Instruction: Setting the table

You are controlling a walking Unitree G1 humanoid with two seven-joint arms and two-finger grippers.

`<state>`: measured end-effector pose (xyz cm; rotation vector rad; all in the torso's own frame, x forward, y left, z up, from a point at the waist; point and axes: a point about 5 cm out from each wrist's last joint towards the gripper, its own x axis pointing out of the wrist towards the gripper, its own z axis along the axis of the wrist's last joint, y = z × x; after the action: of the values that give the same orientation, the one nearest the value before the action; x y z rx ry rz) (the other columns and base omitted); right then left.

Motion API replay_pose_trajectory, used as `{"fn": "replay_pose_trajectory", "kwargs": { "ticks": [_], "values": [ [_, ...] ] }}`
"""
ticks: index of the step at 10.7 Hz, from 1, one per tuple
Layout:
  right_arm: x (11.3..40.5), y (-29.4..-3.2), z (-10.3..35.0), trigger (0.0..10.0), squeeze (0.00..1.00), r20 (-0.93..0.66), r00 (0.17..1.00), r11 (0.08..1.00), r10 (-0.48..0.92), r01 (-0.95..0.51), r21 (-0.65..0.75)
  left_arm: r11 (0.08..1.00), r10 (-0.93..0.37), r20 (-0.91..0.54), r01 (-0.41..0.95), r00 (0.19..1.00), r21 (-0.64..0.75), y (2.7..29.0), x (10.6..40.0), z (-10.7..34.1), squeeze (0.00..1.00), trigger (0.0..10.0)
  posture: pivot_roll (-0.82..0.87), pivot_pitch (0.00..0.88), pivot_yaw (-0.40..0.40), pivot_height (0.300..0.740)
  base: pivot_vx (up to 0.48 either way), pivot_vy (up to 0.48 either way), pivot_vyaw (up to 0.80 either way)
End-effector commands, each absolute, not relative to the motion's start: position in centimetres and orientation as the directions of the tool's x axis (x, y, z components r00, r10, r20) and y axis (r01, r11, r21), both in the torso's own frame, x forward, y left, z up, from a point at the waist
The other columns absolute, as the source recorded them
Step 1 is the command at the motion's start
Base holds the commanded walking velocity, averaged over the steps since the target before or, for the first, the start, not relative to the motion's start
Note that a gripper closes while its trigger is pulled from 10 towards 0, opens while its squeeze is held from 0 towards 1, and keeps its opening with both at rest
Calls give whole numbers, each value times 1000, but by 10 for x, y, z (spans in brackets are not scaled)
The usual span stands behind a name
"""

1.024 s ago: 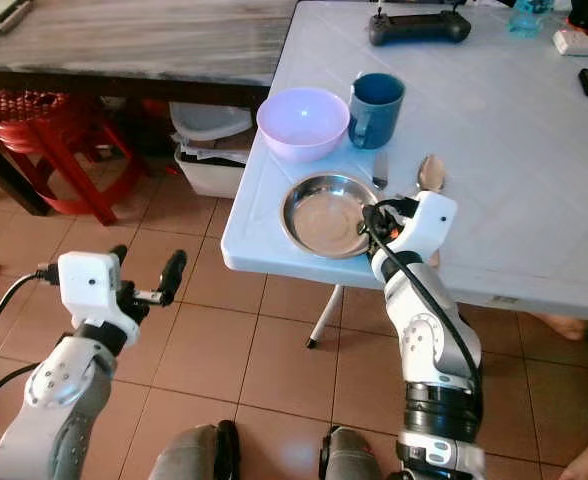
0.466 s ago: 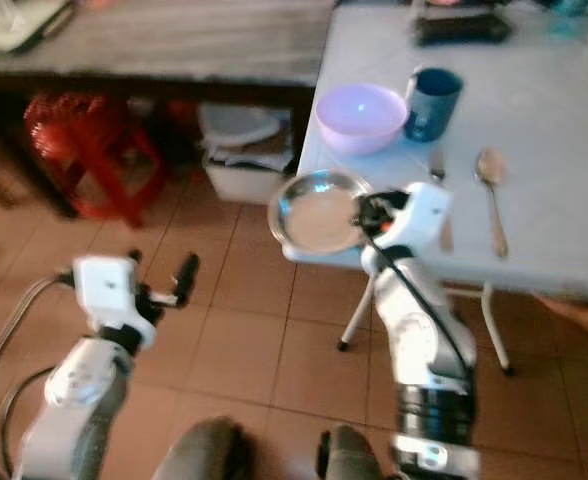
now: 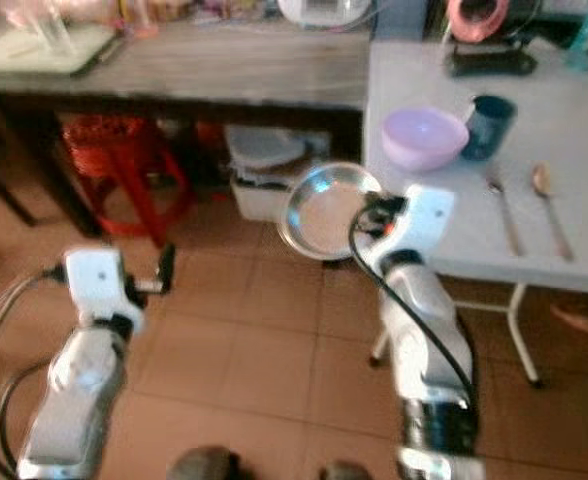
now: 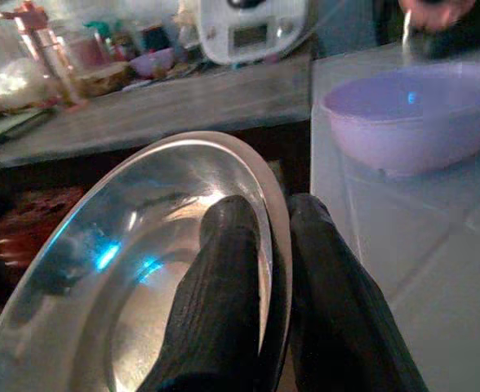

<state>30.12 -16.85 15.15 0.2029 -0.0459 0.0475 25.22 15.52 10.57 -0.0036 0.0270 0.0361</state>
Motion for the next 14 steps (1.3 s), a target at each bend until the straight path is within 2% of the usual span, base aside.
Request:
{"fn": "replay_pose_trajectory", "kwargs": {
  "ticks": [1,3,7,12,14],
  "values": [
    [300,-159,156,0,0,92,993,980,76,-92,179,998,69,-27,-69,997,-6,161,252,103,0,10000,18,10,34,740,465,0,0],
    [292,-158,150,0,0,113,991,989,74,-87,117,999,29,-3,-29,1000,-20,153,255,107,0,10000,9,0,46,740,469,0,0],
    [291,-156,150,0,0,144,986,989,88,-104,101,999,39,9,-39,999,2,160,263,107,0,10000,2,0,51,740,454,0,0],
    [288,-149,149,0,0,149,978,981,142,-159,107,999,15,7,-16,1000,31,159,260,102,0,10000,-7,0,57,740,371,304,0],
    [289,-150,151,0,0,153,978,982,140,-157,109,1000,-12,4,12,1000,28,152,258,102,0,10000,-8,3,58,740,471,0,0]
  ]
}}
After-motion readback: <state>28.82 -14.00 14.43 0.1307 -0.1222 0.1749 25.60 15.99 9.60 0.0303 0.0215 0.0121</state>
